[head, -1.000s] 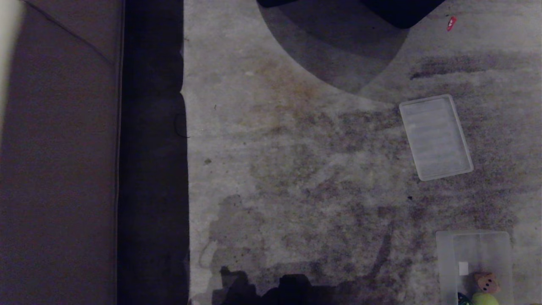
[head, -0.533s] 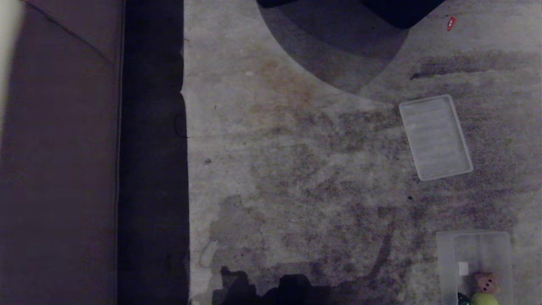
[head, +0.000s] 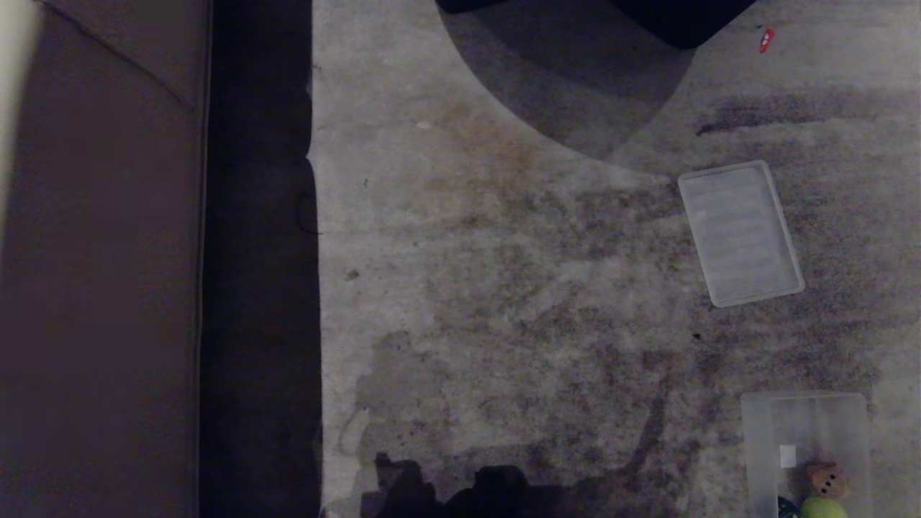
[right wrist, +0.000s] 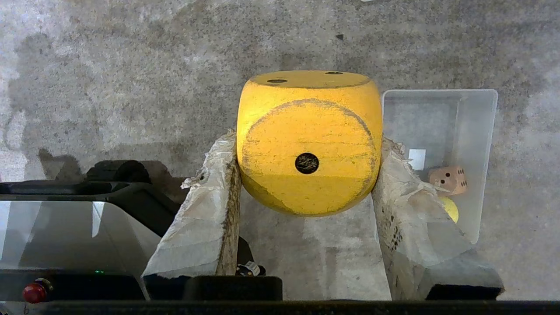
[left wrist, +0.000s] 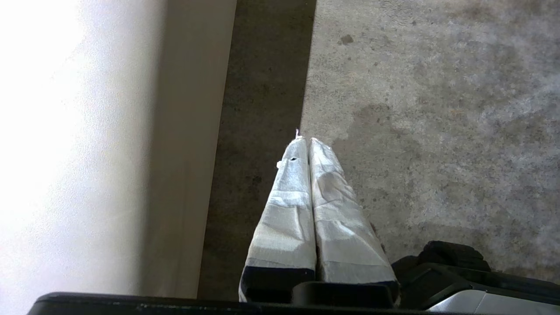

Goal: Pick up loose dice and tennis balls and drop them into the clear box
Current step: Put the toys in the box

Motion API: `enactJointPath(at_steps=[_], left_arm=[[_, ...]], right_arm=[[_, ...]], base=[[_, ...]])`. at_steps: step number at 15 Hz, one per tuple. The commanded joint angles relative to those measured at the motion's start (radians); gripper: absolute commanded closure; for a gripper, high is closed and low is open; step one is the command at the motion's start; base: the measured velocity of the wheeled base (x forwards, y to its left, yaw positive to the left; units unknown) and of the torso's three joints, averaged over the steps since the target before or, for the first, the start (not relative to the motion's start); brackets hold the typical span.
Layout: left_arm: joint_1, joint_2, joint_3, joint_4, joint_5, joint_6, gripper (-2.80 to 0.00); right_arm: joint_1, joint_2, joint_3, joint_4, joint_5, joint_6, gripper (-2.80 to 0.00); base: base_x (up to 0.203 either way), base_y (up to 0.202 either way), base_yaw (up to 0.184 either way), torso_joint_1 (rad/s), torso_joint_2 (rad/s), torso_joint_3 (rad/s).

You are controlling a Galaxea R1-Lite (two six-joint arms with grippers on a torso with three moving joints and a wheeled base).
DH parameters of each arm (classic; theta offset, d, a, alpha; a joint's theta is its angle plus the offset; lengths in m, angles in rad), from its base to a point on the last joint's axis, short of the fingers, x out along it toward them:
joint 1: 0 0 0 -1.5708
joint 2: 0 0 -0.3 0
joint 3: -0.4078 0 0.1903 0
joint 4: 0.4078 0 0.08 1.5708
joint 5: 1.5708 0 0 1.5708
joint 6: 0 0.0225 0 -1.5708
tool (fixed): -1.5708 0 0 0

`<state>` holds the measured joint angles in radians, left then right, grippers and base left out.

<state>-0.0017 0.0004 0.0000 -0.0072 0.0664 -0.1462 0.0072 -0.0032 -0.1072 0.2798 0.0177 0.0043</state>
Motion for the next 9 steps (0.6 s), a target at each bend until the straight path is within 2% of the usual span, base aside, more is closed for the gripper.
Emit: enactJointPath(at_steps=[1,9], left_arm=[[0.000,0.001,0.000,0.000,0.001,-0.001,0.00],[0.000,0.001,0.000,0.000,0.001,-0.001,0.00]], right_arm=[[0.000,0.003,0.000,0.002,0.001,0.000,0.00],[0.000,0.003,0.000,0.002,0.001,0.000,0.00]], base=[[0.000,0.000,0.000,0.000,0.00,0.000],[0.000,0.000,0.000,0.000,0.00,0.000]])
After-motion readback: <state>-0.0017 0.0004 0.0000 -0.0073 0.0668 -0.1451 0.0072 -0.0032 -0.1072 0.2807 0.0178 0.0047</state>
